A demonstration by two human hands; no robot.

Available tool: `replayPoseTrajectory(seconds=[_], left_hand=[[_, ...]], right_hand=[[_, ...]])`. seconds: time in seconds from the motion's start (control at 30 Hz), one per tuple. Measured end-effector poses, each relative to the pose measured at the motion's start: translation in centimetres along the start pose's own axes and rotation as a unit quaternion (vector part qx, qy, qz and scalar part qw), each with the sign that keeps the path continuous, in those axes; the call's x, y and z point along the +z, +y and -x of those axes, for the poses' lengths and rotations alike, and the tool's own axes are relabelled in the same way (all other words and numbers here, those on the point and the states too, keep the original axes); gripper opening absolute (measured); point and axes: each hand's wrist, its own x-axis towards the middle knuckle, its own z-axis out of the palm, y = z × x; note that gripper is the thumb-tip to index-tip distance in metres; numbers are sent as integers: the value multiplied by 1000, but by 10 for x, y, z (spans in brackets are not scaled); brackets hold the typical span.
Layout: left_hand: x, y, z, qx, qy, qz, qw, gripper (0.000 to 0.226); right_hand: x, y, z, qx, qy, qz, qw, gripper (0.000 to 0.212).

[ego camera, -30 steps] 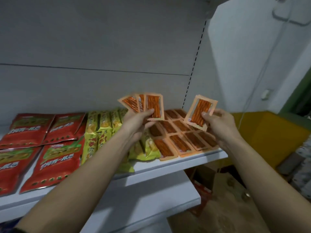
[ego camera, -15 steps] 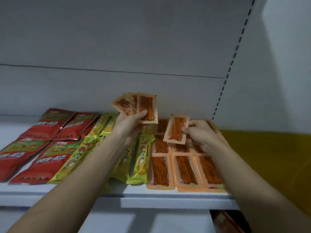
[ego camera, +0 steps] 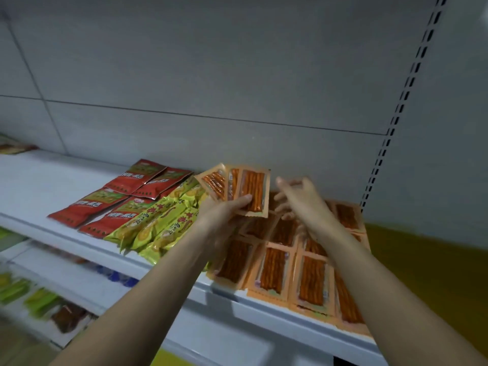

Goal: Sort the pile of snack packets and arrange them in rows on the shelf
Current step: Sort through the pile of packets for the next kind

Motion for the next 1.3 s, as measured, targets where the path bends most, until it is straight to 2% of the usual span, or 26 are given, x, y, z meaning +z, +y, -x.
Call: replayPoseTrajectory(seconds=[0.13, 0.23, 0.3, 0.4, 0.57, 0.63, 0.7, 0.77, 0.8, 0.87, 0.93, 1.0, 1.1, 1.17, 1.3], left_hand=[[15, -16, 15, -15, -51, -75, 996, 28], [19, -13, 16, -33, -77, -16, 996, 21], [14, -7, 10, -37, -58, 21, 997, 15], [1, 4, 1, -16, -19, 20, 999, 12], [-6, 12, -11, 1, -21, -12, 1000, 14], [-3, 11, -15, -1, -21, -5, 1000, 14], [2, 7, -17, -18, -33, 13, 999, 12], [6, 3, -20, -31, -45, 13, 998, 11], [7, 1, -21, -33, -51, 10, 998, 10], [11, -3, -22, -38, -60, 4, 997, 10], [18, -8, -21, -48, -76, -7, 996, 11], [29, -15, -16, -61, -108, -23, 992, 10], [43, -24, -10, -78, -159, -38, 983, 12], [50, -26, -8, -84, -166, -35, 982, 14], [50, -19, -12, -77, -106, -50, 990, 14]], right_hand=[[-12, 2, 19, -7, -54, 18, 998, 37], [-24, 12, 15, 5, -11, -6, 1000, 39], [-35, 19, 9, 21, 31, -7, 999, 30], [-46, 31, 4, 60, 64, 101, 991, 23], [-30, 43, -6, 117, 44, 200, 972, 16], [-22, 42, -7, 109, 38, 270, 956, 16], [-18, 41, 0, 89, 22, 373, 923, 23], [-15, 40, 4, 49, 48, 408, 910, 21], [-15, 38, 4, 23, 73, 397, 915, 17], [-16, 28, 5, -6, 99, 300, 949, 15], [-17, 10, 11, 11, 77, 145, 986, 18], [-19, 0, 21, 32, 55, 52, 997, 24], [-26, 7, 26, 33, 72, 45, 996, 33], [-38, 17, 24, 45, 102, 29, 993, 34], [-77, 29, 29, 73, 183, 14, 980, 34]])
